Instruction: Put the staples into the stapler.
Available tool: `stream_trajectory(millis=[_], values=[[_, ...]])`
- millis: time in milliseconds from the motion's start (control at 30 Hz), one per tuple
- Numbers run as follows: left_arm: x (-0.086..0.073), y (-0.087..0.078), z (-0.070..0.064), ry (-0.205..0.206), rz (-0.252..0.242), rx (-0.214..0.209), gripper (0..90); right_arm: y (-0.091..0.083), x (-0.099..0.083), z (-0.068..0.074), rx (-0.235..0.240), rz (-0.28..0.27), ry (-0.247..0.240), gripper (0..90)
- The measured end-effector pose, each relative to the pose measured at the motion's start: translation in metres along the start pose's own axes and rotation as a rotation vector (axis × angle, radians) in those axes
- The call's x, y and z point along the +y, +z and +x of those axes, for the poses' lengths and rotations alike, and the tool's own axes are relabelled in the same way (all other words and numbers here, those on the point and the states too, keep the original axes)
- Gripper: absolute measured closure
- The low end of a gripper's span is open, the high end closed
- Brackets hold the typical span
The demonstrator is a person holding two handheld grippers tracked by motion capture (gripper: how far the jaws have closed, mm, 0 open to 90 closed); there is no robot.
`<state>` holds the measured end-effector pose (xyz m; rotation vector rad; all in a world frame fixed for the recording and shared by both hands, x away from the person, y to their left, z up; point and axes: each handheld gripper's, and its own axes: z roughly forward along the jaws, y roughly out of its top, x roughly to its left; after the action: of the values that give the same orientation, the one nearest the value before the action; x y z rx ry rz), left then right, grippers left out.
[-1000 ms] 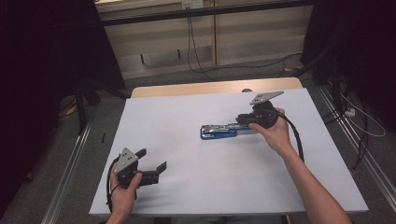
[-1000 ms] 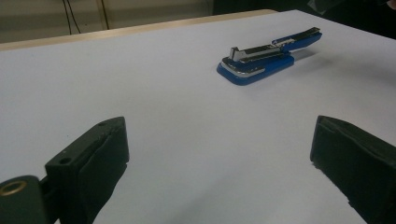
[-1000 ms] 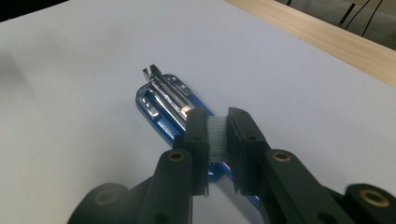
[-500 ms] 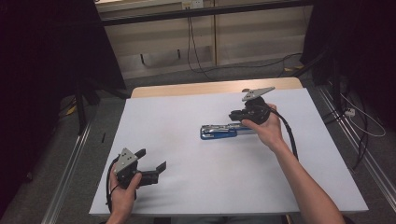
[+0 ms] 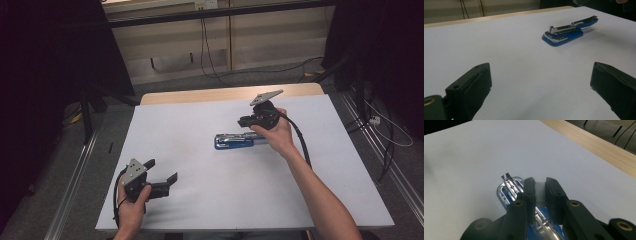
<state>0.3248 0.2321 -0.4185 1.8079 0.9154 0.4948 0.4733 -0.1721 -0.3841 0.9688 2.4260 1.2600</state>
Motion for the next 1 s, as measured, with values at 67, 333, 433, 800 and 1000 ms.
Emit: stream_trajectory(millis=[67,333,433,800,1000], values=[[0.0,0.0,0.0,0.0,-0.001,0.0,3.7,0.004,0.002,0.001,0.009,0.002,-0.006,79.5],[0.0,0.0,0.0,-0.007,-0.004,-0.004,3.7,0.019,0.008,0.001,0.055,0.024,-0.012,79.5],[-0.001,0.002,0.001,-0.019,0.007,-0.012,3.7,0.027,0.008,0.002,0.079,0.043,-0.017,79.5],[-0.002,0.003,-0.001,-0.018,0.013,-0.031,3.8,0.048,0.017,0.006,0.111,0.085,-0.065,79.5],[-0.002,0.003,0.0,-0.02,0.017,-0.028,3.7,0.055,0.019,0.007,0.135,0.112,-0.082,79.4]])
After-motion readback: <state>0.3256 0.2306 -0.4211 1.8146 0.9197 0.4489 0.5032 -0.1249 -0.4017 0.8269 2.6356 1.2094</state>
